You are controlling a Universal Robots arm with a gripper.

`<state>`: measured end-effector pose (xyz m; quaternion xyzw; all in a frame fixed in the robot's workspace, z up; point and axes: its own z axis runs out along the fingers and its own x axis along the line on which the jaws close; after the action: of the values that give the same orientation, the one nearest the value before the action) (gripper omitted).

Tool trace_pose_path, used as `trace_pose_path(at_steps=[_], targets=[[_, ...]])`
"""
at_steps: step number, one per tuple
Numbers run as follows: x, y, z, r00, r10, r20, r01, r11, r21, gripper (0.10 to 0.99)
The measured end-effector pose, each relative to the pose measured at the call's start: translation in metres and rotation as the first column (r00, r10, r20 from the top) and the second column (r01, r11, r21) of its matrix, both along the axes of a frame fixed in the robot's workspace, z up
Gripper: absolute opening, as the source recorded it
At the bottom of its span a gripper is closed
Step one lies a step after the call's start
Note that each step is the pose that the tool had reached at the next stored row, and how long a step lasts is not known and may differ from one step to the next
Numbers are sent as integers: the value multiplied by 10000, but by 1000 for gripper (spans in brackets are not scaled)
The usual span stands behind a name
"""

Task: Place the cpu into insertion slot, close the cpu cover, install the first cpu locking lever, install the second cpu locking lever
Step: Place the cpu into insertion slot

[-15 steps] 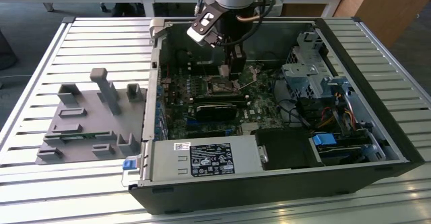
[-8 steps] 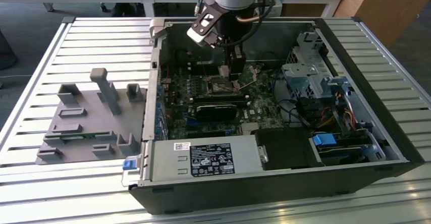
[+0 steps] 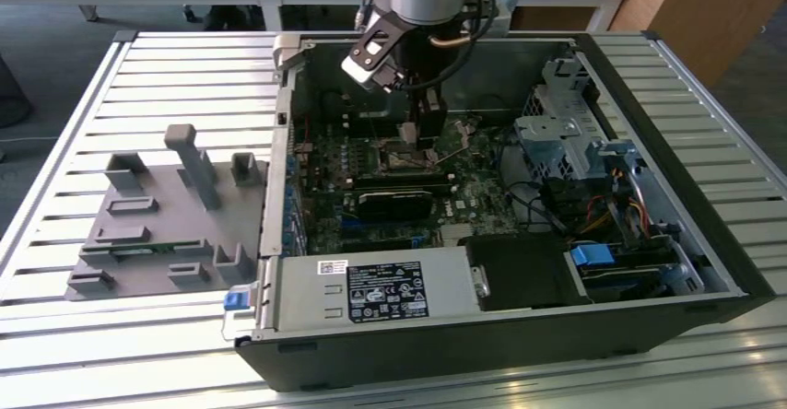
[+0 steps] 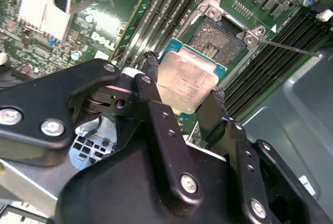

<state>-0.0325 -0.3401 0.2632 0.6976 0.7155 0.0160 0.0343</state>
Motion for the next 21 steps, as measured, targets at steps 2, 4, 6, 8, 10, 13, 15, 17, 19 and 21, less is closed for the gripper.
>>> trace_pose_path(at_steps=[2, 4, 6, 8, 10, 13, 15, 17, 19, 21], targets=[[0, 29, -36, 10000, 0, -1, 0, 10000, -1, 541], [0, 59, -71, 10000, -1, -2, 1, 10000, -1, 541], [-1, 94, -103, 10000, -4, -5, 4, 10000, 1, 541], [-4, 118, -129, 10000, -5, -7, 5, 10000, 0, 541], [-7, 124, -150, 10000, -5, -7, 5, 10000, 0, 541], [-10, 129, -173, 10000, -6, -8, 6, 10000, -1, 541], [-14, 131, -189, 10000, -11, -9, 11, 10000, 0, 541], [-21, 133, -204, 10000, -13, -10, 13, 10000, 0, 541], [-41, 136, -218, 10000, -12, -11, 12, 10000, 0, 541], [-60, 140, -229, 10000, -12, -11, 12, 10000, -1, 541]])
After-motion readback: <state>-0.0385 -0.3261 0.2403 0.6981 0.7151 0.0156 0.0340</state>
